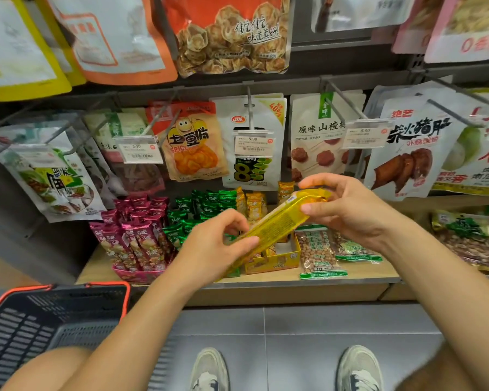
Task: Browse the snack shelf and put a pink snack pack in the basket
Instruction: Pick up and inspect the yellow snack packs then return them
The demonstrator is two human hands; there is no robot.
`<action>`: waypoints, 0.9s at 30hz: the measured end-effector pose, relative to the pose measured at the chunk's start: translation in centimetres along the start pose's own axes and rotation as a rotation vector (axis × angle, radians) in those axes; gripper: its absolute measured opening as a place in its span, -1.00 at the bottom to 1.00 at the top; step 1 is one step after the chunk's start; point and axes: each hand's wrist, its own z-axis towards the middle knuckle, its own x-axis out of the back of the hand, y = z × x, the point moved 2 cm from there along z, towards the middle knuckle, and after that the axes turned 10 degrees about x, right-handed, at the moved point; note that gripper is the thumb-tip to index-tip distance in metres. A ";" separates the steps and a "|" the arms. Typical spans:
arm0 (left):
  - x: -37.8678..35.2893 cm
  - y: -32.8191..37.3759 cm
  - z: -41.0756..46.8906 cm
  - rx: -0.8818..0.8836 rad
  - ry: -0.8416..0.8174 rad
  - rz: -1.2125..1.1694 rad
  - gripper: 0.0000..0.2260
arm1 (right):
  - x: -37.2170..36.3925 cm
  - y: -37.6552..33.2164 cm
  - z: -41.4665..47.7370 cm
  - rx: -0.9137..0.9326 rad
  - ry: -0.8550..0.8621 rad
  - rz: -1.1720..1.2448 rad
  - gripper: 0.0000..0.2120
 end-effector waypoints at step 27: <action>-0.8 4.1 0.7 -0.219 0.292 -0.035 -0.83 | -4.8 3.2 -2.0 0.185 -0.222 -0.793 -0.47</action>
